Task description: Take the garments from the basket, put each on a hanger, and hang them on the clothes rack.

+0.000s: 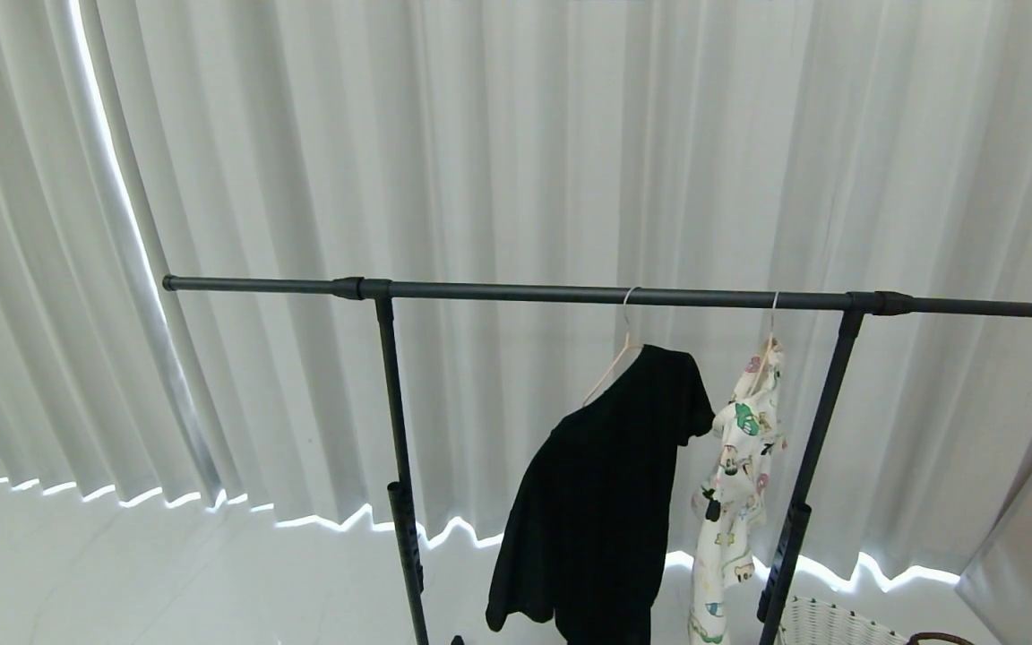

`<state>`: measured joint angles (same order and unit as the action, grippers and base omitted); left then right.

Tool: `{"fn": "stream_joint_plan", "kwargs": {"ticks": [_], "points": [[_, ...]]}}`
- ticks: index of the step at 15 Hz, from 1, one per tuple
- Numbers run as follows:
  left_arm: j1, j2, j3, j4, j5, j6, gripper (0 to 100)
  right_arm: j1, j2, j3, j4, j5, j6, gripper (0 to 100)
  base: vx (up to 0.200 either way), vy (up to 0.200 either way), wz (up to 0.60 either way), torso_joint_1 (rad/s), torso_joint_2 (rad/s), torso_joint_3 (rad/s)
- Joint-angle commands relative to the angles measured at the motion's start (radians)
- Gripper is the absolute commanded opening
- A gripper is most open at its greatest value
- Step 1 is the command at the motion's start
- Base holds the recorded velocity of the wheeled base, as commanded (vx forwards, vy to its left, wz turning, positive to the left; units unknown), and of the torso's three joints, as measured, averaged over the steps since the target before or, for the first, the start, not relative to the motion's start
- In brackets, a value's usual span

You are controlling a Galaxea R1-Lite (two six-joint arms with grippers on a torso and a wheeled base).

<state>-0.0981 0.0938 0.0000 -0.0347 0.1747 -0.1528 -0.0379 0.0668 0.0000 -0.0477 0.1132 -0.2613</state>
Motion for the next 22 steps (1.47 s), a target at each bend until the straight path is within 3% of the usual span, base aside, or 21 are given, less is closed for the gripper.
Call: {"fn": "stream_joint_plan", "kwargs": {"ticks": [1,3,5,6,8,9,11,13,15,17,18,19,21,22], "points": [[0.0,0.004,0.0,-0.001,0.0,-0.001,100,0.001,0.002,0.0,0.0,0.0,0.0,100,0.0,0.0,0.0,0.0,0.0,0.0],[-0.011,0.006,0.0,0.001,-0.03,0.061,100,0.0,0.001,0.0,-0.001,-0.006,0.0,100,0.0,0.0,0.0,0.0,0.0,0.0],[-0.003,0.015,-0.002,0.001,-0.029,0.213,100,-0.002,0.004,0.0,0.002,-0.009,0.002,100,0.0,0.0,0.0,0.0,0.0,0.0],[0.032,0.027,-0.003,0.002,-0.021,0.225,100,-0.013,0.01,0.0,0.002,-0.007,0.002,100,0.0,0.0,0.0,0.0,0.0,0.0],[0.172,0.075,-0.003,0.004,-0.024,0.202,100,-0.048,0.033,0.0,0.011,-0.007,0.002,100,0.0,0.0,0.0,0.0,0.0,0.0],[0.181,0.066,0.0,0.004,-0.05,0.193,100,-0.073,0.041,-0.005,0.022,-0.007,0.002,100,0.0,0.0,0.0,0.0,0.0,0.0],[0.153,-0.017,0.0,0.002,-0.158,0.17,100,-0.065,0.03,-0.005,0.02,0.01,0.004,100,0.0,0.0,0.0,0.0,0.0,0.0],[0.147,-0.017,0.0,0.015,-0.164,0.17,100,-0.065,0.03,-0.005,0.02,0.063,0.017,100,0.0,0.0,0.0,0.0,0.0,0.0],[0.049,-0.019,0.0,0.022,-0.19,0.179,100,-0.03,0.03,-0.005,0.022,0.077,0.025,100,0.0,0.0,0.0,0.0,0.0,0.0],[0.061,-0.022,0.0,0.022,-0.192,0.182,100,0.061,-0.03,-0.005,0.022,0.079,0.028,100,0.0,0.0,0.0,0.0,0.0,0.0],[0.061,-0.022,0.0,0.022,-0.192,0.18,100,0.039,-0.05,-0.005,0.022,0.072,0.05,100,0.0,0.0,0.0,0.0,0.0,0.0],[0.061,-0.022,0.0,0.022,-0.19,0.179,100,0.033,-0.067,-0.002,0.011,0.042,0.076,100,0.0,0.0,0.0,0.0,0.0,0.0],[0.061,-0.022,0.0,0.022,-0.19,0.176,100,0.033,-0.067,0.0,-0.021,-0.107,0.085,100,0.0,0.0,0.0,0.0,0.0,0.0],[0.061,-0.022,0.0,0.022,-0.19,0.176,100,0.033,-0.067,0.0,-0.04,-0.129,0.146,100,0.0,0.0,0.0,0.0,0.0,0.0]]}}
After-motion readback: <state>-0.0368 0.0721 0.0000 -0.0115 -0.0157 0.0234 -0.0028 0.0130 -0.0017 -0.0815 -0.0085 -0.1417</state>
